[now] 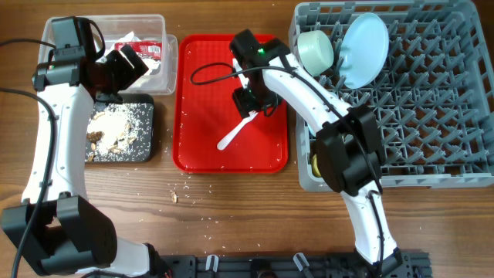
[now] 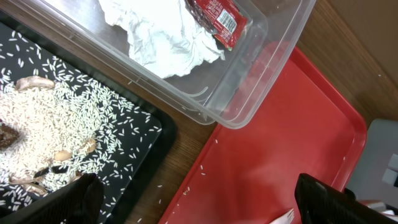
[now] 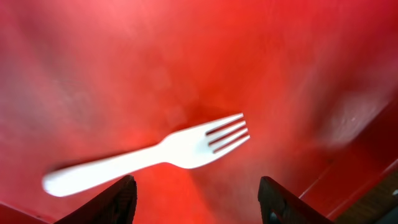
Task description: Sort waste into correct bins and load items into the dishwasher rack
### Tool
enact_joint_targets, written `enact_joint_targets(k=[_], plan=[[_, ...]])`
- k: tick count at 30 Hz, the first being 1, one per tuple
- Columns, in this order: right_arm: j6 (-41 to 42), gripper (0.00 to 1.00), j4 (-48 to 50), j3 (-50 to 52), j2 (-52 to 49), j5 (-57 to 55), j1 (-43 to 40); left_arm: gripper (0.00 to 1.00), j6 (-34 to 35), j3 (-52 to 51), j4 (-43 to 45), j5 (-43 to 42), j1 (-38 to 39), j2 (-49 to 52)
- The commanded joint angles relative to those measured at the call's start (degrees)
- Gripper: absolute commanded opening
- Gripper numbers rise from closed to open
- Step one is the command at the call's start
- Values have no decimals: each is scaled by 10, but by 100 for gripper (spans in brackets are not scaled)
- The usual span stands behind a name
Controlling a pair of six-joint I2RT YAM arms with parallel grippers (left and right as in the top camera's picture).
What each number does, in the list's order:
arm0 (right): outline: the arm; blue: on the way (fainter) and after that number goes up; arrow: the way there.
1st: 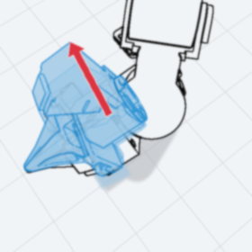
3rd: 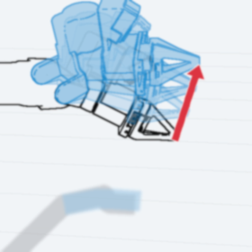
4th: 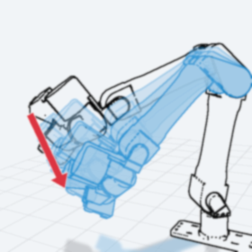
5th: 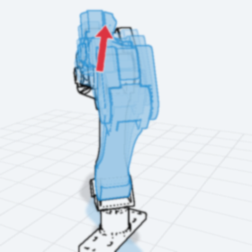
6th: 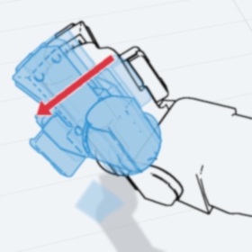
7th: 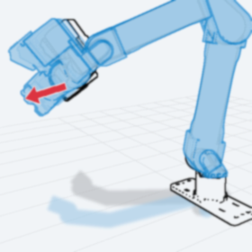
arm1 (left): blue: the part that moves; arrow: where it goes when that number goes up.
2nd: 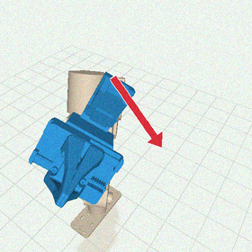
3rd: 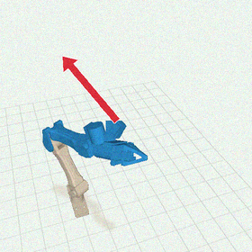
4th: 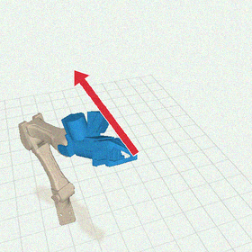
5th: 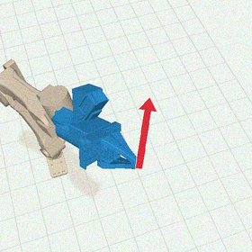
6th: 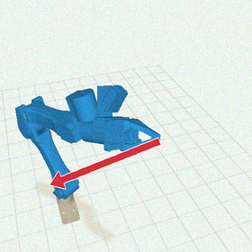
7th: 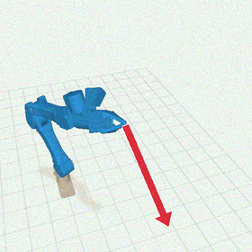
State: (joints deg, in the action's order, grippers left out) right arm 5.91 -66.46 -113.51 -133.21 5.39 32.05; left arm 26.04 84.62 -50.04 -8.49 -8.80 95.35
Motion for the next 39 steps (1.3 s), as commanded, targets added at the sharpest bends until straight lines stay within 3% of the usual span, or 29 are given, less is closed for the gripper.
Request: enact_joint_targets(k=[1, 10, 21, 31, 35, 39], plan=[[-31, 64, 4, 40, -5, 7, 0, 100, -1, 7, 1, -5, -1, 1], [-75, 64, 28, 78, -5, 12, 22, 100, -1, 7, 1, -5, -1, 1], [-147, 64, 155, 97, -33, -34, 18, 100, -1, 7, 1, -5, -1, 1], [-154, 62, 197, 86, -33, -41, 17, 100, -1, 7, 1, -5, -1, 1], [-232, 64, 191, 61, -19, -45, 17, 100, -1, 7, 1, -5, -1, 1], [-470, 67, 184, 59, 12, -52, 17, 100, -1, 7, 1, -5, -1, 1]])
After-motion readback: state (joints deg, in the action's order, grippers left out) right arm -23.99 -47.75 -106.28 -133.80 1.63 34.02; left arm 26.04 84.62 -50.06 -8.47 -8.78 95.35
